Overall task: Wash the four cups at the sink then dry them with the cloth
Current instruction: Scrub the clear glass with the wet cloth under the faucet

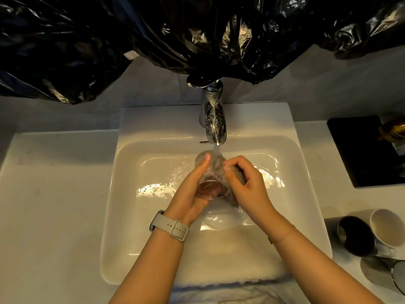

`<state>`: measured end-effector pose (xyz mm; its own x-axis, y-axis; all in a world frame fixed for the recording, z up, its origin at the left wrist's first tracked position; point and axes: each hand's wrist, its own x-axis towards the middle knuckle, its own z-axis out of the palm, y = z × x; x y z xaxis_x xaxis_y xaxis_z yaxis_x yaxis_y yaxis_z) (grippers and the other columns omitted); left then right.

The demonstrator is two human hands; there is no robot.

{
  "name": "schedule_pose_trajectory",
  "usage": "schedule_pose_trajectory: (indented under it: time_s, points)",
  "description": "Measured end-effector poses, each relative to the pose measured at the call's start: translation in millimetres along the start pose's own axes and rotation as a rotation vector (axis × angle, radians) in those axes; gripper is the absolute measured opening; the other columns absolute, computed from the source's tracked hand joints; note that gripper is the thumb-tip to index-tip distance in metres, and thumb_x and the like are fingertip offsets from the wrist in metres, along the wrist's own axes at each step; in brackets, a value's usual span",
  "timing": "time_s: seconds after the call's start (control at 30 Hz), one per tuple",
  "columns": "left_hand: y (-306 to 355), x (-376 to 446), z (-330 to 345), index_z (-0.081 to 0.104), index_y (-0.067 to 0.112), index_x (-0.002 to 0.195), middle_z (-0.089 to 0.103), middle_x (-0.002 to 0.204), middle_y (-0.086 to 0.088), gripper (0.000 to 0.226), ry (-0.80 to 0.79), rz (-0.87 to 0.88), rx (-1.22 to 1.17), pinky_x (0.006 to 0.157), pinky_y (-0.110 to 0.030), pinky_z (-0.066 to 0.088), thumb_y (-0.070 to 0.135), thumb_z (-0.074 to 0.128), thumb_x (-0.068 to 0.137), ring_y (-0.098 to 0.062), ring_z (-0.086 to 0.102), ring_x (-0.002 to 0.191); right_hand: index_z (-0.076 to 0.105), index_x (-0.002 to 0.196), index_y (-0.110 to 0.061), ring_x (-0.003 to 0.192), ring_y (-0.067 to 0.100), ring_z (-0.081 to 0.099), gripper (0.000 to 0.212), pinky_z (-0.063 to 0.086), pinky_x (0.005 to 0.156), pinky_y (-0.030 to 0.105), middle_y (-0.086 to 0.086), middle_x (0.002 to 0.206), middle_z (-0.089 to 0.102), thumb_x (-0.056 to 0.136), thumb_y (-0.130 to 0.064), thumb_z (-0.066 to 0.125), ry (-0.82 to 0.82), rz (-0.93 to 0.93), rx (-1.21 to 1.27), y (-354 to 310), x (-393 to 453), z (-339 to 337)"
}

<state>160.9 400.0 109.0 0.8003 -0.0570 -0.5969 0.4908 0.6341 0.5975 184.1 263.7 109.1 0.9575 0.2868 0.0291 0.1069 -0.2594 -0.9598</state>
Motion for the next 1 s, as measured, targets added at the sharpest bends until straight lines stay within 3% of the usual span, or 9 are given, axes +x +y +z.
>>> schedule_pose_trajectory:
  time_s: [0.07, 0.13, 0.2, 0.3, 0.53, 0.63, 0.73, 0.87, 1.0]
  points:
    - [-1, 0, -1, 0.068, 0.005, 0.117, 0.063, 0.115, -0.023, 0.045, -0.019, -0.004, -0.044, 0.094, -0.048, 0.048, 0.041, 0.055, 0.094, -0.034, 0.062, 0.106, 0.064, 0.093, -0.013, 0.085, 0.004, 0.058, 0.007, 0.043, 0.075, 0.013, -0.005, 0.089, 0.059, 0.09, -0.013, 0.058, -0.059, -0.068, -0.03, -8, -5, 0]
    - [0, -1, -1, 0.068, 0.008, 0.114, 0.069, 0.11, -0.018, 0.039, -0.034, 0.0, -0.08, 0.083, -0.042, 0.056, 0.038, 0.05, 0.098, -0.028, 0.068, 0.099, 0.065, 0.094, -0.015, 0.085, 0.004, 0.058, 0.007, 0.044, 0.076, 0.012, -0.006, 0.089, 0.059, 0.09, -0.013, 0.059, -0.065, -0.095, -0.049, -10, 7, 0]
    - [1, -2, 0, 0.069, 0.01, 0.116, 0.07, 0.109, -0.015, 0.037, -0.036, 0.009, -0.08, 0.078, -0.039, 0.055, 0.038, 0.05, 0.099, -0.026, 0.069, 0.095, 0.063, 0.094, -0.015, 0.086, 0.007, 0.06, 0.005, 0.048, 0.078, 0.017, -0.003, 0.091, 0.062, 0.093, -0.014, 0.058, -0.013, -0.023, -0.004, -5, 18, -1]
    - [2, -2, 0, 0.068, 0.008, 0.121, 0.069, 0.117, -0.018, 0.041, -0.01, 0.018, -0.014, 0.091, -0.045, 0.051, 0.039, 0.052, 0.098, -0.03, 0.066, 0.103, 0.059, 0.096, -0.006, 0.084, 0.008, 0.062, 0.004, 0.051, 0.076, 0.022, 0.001, 0.09, 0.063, 0.096, -0.007, 0.055, 0.066, 0.116, 0.14, 6, 10, -1]
    - [8, -2, -19, 0.068, 0.005, 0.116, 0.067, 0.104, -0.019, 0.042, -0.027, -0.049, 0.081, 0.077, -0.043, 0.052, 0.034, 0.042, 0.099, -0.031, 0.065, 0.087, 0.064, 0.094, -0.011, 0.089, 0.006, 0.057, 0.006, 0.043, 0.08, 0.014, -0.002, 0.092, 0.058, 0.09, -0.013, 0.059, -0.076, -0.111, -0.101, -4, 5, 0]
    - [16, 0, -14, 0.069, 0.016, 0.121, 0.072, 0.108, -0.012, 0.046, -0.062, -0.023, 0.073, 0.077, -0.044, 0.056, 0.049, 0.045, 0.099, -0.028, 0.07, 0.093, 0.062, 0.096, -0.011, 0.088, 0.003, 0.056, 0.005, 0.045, 0.076, 0.014, 0.0, 0.095, 0.057, 0.092, -0.014, 0.059, -0.094, -0.15, -0.134, -7, 24, 7]
    - [18, 5, -8, 0.069, 0.014, 0.117, 0.072, 0.11, -0.011, 0.044, -0.064, -0.06, -0.024, 0.074, -0.037, 0.056, 0.049, 0.05, 0.097, -0.024, 0.071, 0.094, 0.056, 0.092, -0.008, 0.073, 0.007, 0.052, 0.008, 0.043, 0.064, 0.021, 0.004, 0.084, 0.056, 0.096, -0.015, 0.058, -0.044, -0.016, -0.029, -5, 41, 13]
    - [17, 21, -13, 0.07, 0.009, 0.112, 0.066, 0.108, -0.012, 0.046, 0.002, -0.097, -0.172, 0.095, -0.04, 0.047, 0.049, 0.061, 0.092, -0.027, 0.063, 0.1, 0.051, 0.083, -0.021, 0.06, 0.0, 0.044, 0.011, 0.037, 0.056, 0.015, -0.009, 0.069, 0.049, 0.093, -0.019, 0.055, -0.006, 0.054, 0.054, -1, 24, 17]
    - [13, 27, -17, 0.076, 0.012, 0.102, 0.067, 0.097, -0.011, 0.041, 0.047, -0.074, -0.142, 0.097, -0.045, 0.046, 0.049, 0.063, 0.089, -0.028, 0.061, 0.093, 0.057, 0.089, -0.013, 0.073, 0.001, 0.057, 0.007, 0.045, 0.066, 0.015, -0.01, 0.082, 0.061, 0.092, -0.018, 0.057, -0.066, 0.004, 0.061, -5, 23, 15]
